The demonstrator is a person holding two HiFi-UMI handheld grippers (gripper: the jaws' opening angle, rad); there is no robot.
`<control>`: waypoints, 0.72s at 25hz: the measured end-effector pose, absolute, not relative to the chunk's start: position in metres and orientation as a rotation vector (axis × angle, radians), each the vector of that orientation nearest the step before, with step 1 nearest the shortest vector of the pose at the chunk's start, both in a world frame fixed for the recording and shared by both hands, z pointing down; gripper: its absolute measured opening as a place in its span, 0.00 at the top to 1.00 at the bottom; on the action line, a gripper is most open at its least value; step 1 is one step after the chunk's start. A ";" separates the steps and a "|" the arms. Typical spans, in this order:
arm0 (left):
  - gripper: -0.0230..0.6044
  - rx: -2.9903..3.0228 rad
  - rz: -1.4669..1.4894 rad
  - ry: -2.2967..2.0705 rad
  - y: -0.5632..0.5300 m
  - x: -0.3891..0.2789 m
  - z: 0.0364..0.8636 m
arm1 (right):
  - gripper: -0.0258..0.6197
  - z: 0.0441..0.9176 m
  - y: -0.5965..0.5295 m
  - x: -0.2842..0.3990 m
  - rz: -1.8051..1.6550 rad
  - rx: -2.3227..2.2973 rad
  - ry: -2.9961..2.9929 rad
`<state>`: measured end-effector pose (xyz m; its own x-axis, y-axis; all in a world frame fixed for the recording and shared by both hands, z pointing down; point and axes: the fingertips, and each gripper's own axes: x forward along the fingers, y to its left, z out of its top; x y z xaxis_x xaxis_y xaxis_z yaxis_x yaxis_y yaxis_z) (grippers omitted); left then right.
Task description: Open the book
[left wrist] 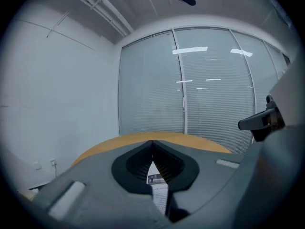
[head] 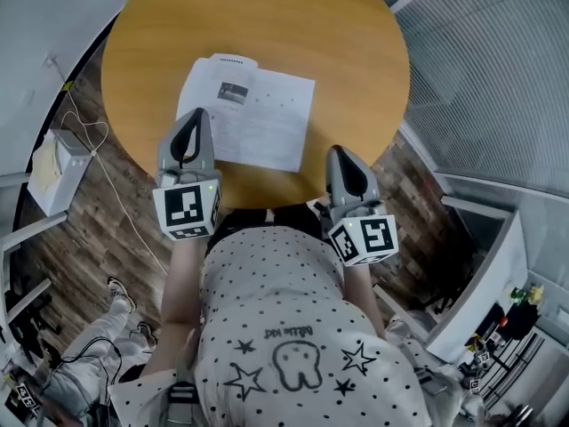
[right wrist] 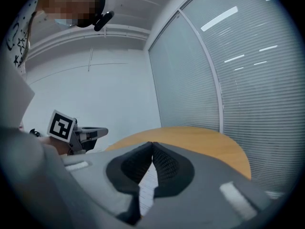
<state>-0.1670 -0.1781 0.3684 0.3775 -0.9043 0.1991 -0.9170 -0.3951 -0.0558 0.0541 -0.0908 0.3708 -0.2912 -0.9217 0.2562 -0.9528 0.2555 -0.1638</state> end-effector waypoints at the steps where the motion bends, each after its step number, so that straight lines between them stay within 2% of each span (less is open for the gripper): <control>1: 0.95 2.568 0.285 -1.688 -0.178 -0.165 0.360 | 0.95 0.369 -0.091 0.054 0.432 1.801 -2.404; 18: 0.95 2.723 0.147 -1.499 -0.120 -0.119 0.292 | 0.95 0.328 -0.075 0.080 0.352 1.877 -2.409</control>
